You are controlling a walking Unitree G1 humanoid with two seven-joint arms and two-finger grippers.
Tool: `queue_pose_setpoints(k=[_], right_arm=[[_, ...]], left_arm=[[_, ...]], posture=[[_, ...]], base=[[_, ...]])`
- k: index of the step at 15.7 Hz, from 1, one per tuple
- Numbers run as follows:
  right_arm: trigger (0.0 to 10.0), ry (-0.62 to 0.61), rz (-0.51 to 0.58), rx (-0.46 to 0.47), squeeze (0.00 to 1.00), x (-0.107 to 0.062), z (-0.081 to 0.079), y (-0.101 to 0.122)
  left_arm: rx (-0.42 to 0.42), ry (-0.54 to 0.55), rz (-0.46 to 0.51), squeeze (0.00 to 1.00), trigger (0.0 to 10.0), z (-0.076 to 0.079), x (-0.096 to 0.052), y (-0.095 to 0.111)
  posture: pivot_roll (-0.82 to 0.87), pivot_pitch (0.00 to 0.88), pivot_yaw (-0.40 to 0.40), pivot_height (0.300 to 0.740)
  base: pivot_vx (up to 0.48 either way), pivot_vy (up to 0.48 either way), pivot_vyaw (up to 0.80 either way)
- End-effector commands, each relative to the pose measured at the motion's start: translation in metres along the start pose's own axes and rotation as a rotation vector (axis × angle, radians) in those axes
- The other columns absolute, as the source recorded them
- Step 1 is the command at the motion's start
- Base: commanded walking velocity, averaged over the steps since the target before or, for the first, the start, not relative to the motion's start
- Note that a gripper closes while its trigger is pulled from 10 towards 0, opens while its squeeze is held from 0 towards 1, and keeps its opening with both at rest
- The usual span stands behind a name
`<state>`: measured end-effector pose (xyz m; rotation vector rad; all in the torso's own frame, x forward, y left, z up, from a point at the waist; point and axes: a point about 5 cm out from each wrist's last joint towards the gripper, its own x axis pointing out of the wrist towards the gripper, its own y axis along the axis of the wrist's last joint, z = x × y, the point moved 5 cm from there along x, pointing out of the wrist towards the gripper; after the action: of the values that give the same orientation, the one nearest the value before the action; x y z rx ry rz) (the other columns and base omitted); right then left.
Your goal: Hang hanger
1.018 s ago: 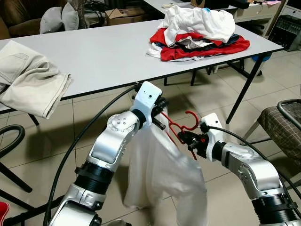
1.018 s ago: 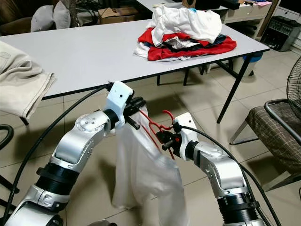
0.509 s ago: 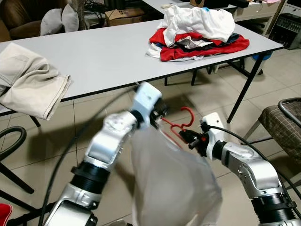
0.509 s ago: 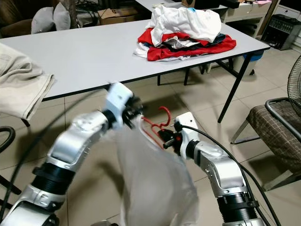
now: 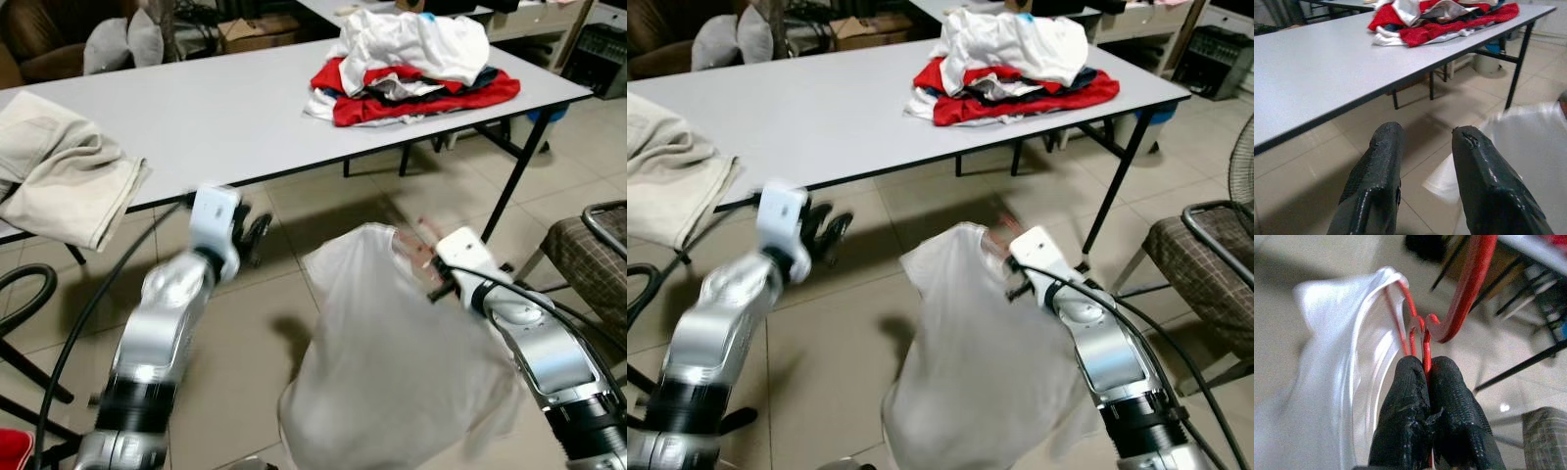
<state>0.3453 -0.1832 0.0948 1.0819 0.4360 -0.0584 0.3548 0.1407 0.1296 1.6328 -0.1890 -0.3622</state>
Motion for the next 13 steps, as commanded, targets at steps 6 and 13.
queue_pose_setpoints(k=[6,13], right_arm=[[10.0,0.055,0.215,0.152,0.0,-0.02,-0.017,0.023],[10.0,0.064,0.232,0.117,0.0,-0.013,-0.013,0.029]], left_arm=[[-0.021,0.116,0.028,0.0,10.0,-0.006,-0.003,-0.008],[-0.003,0.167,0.011,0.0,10.0,-0.013,-0.006,-0.017]], posture=[[-0.07,0.0,0.095,0.74],[-0.05,0.0,0.05,0.74]], base=[[0.0,-0.234,0.27],[0.0,-0.48,0.8]])
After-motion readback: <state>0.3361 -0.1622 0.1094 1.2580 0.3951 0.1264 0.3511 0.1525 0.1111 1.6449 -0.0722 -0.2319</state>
